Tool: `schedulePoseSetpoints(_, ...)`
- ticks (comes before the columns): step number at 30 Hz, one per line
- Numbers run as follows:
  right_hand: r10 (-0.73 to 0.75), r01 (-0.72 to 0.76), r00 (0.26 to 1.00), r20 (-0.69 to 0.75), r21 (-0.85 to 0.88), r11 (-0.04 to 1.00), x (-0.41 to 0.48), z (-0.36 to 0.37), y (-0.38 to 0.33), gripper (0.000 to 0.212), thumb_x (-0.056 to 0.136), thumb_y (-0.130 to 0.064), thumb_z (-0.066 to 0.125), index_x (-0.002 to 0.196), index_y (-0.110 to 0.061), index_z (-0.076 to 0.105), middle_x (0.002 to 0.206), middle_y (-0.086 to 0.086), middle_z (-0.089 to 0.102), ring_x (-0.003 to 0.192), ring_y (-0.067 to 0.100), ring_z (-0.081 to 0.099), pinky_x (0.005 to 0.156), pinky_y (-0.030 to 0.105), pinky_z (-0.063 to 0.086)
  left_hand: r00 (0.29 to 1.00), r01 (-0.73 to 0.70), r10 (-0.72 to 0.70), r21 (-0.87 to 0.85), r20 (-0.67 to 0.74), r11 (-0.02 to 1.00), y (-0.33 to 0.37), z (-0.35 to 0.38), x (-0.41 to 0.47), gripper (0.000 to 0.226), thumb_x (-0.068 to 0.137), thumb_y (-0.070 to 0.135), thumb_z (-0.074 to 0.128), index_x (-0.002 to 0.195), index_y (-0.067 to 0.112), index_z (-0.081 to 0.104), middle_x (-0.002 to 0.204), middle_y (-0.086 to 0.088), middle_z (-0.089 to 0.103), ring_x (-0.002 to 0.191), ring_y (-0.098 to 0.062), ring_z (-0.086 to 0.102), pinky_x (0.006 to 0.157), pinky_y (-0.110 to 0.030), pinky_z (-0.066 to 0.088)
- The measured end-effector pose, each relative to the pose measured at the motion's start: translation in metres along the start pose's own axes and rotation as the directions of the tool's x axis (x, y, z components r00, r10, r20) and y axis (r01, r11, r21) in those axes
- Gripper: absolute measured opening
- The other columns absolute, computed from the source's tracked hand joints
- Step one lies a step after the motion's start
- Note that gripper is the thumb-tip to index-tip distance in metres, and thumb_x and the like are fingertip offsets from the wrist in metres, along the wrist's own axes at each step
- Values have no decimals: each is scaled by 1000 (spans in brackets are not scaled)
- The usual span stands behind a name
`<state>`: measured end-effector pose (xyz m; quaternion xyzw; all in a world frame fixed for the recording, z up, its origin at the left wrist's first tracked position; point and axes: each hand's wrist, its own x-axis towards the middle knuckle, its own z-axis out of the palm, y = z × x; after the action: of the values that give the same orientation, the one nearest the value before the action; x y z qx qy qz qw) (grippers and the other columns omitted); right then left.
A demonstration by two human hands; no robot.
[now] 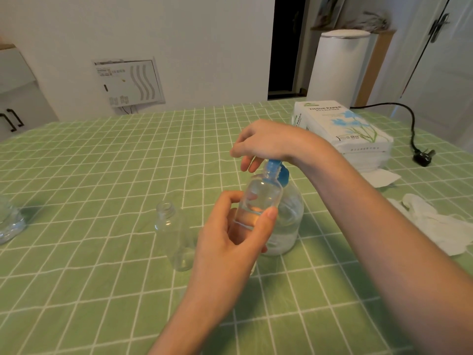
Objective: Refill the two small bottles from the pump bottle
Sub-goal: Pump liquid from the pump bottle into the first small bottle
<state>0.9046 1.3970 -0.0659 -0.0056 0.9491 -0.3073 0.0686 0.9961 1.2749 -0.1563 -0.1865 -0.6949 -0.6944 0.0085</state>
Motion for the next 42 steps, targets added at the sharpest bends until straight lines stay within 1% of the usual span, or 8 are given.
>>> schedulePoseSetpoints(5,-6,7,1000,9,-74,997,0,0,0,36,91,-30,52,115,-6,62,102,9,71,103,27,65,93,42,49,1000,1,-1,8,-6,1000,0,0,0,20,73,43,65,87,29,59,73,1,69,66,-18,66,55,-22,53)
schedulePoseSetpoints(11,26,-24,999,27,-86,996,1,6,4,37,91,-31,51,118,-6,60,108,11,68,102,28,64,90,40,49,1000,-4,5,45,-11,999,-2,-1,-2,32,67,53,64,88,29,59,75,-4,68,70,-25,66,57,-33,55)
schedulePoseSetpoints(14,16,-15,1000,13,-58,998,1,5,4,35,91,-31,52,115,-6,61,104,11,70,102,28,65,88,39,50,1000,3,-3,30,-14,1000,-2,0,-1,24,72,46,67,88,29,59,74,-1,69,68,-22,66,55,-25,54)
schedulePoseSetpoints(21,-3,4,1000,13,-53,999,2,-2,-1,33,91,-28,54,113,-6,62,88,4,70,95,25,67,70,30,47,1000,-5,5,18,-12,1000,1,0,0,21,73,45,65,88,31,59,73,1,69,69,-22,66,57,-26,54)
schedulePoseSetpoints(24,-3,4,1000,10,-23,1000,1,0,0,31,91,-28,53,112,-6,62,80,-1,68,100,25,67,77,31,49,1000,1,-1,15,-16,1000,0,1,0,19,73,43,64,87,30,59,72,0,69,64,-17,65,56,-24,54)
schedulePoseSetpoints(29,20,-20,1000,24,-19,1000,2,5,5,32,91,-28,52,113,-7,61,93,4,72,101,26,66,86,36,50,1000,21,-21,30,-12,999,-1,0,-2,21,72,43,64,87,29,59,73,-2,70,58,-14,63,57,-29,55)
schedulePoseSetpoints(37,-28,28,999,-23,-22,999,2,1,2,29,90,-28,55,111,-10,62,85,4,70,84,21,66,66,27,45,1000,11,-11,15,3,1000,-1,0,0,19,74,42,64,88,30,59,70,0,68,55,-7,59,54,-20,51)
schedulePoseSetpoints(42,-37,37,999,-17,-15,999,3,0,1,28,90,-27,55,110,-10,62,79,-1,69,86,21,66,70,28,47,1000,0,0,4,8,1000,0,0,0,18,74,41,64,88,30,59,71,1,68,58,-8,61,55,-18,51)
